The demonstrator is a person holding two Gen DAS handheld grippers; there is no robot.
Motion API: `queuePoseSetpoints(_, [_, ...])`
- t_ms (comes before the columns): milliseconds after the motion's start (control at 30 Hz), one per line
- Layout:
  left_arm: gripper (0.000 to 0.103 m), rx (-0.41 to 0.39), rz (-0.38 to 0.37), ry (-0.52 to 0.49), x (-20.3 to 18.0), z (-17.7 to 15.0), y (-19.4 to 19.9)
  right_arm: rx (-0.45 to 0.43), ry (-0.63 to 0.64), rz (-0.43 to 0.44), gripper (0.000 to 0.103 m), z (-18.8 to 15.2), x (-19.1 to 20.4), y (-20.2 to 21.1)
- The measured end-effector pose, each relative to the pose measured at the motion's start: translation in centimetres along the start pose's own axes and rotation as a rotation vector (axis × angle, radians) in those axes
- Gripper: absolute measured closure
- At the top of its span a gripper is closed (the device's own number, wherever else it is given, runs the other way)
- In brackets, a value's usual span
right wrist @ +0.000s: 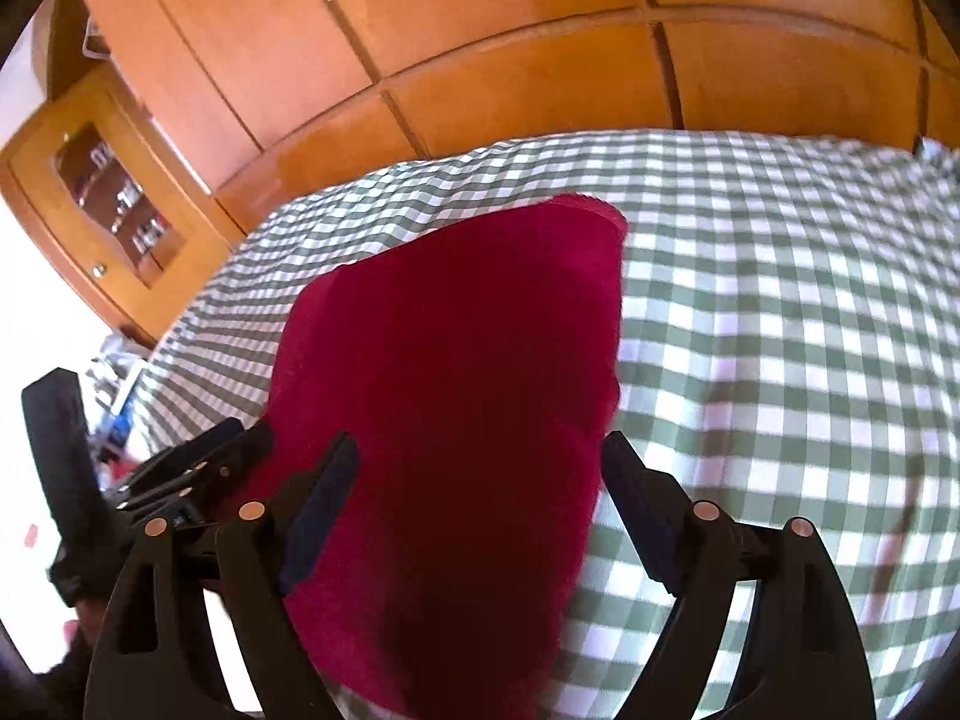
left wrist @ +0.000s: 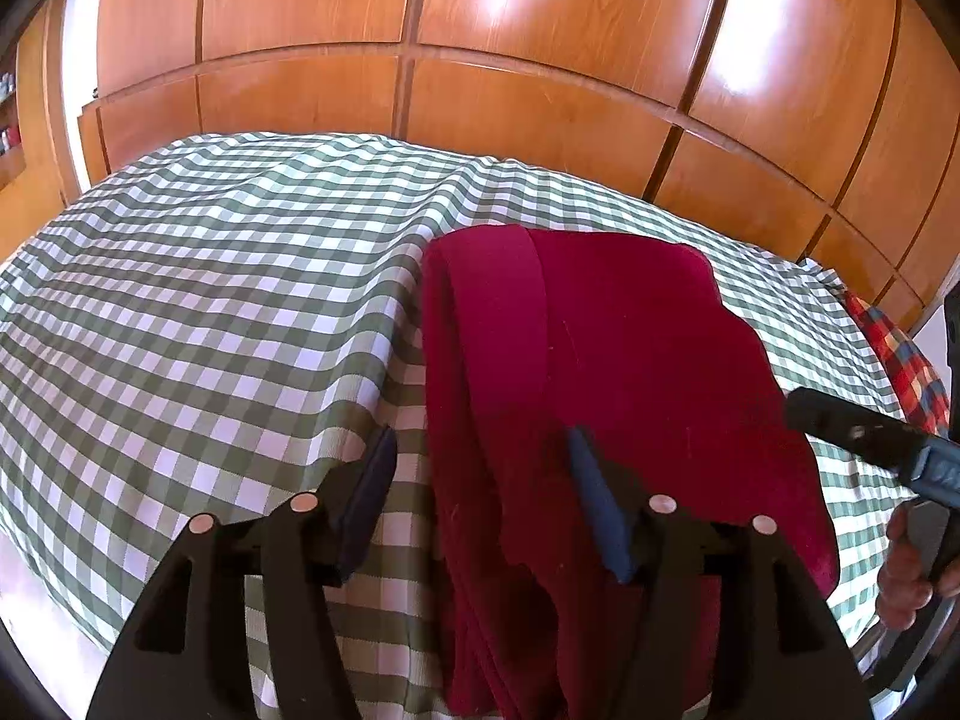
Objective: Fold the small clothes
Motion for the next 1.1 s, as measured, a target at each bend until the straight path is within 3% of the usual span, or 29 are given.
queuePoseSetpoints(400, [0.039,0.001,-0.025,-0.001,0.2,-0.4,-0.1,0.044,-0.053,0.076,0.018,-0.8,-1.3,-0.8])
queuePoseSetpoints(667, [0.039,0.009,-0.062,-0.006,0.3,-0.7,-0.5,0.071,-0.114,0.174,0.016,-0.7,-2.9,-1.4])
queuePoseSetpoints(933, [0.035,0.028,-0.164,0.011,1.0,-0.7,-1.4,0.097,-0.163,0.239,0.014,-0.7,-4.3,-2.4])
queuePoseSetpoints(1100, [0.032,0.046,-0.232,0.034,1.9,-0.6,-2.1,0.091,-0.142,0.215,0.014,-0.4,-4.2,-2.3])
Point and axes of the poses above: each gripper's, at about its wrist camera, not at the fingertips, and y roughly against the way its jaws point, x to its left, z to its top, the point moved 4 cm from there along -y, roughly the way its jaws point, and after that the axes turned 15 degrees about x, right-handed, at the moved point
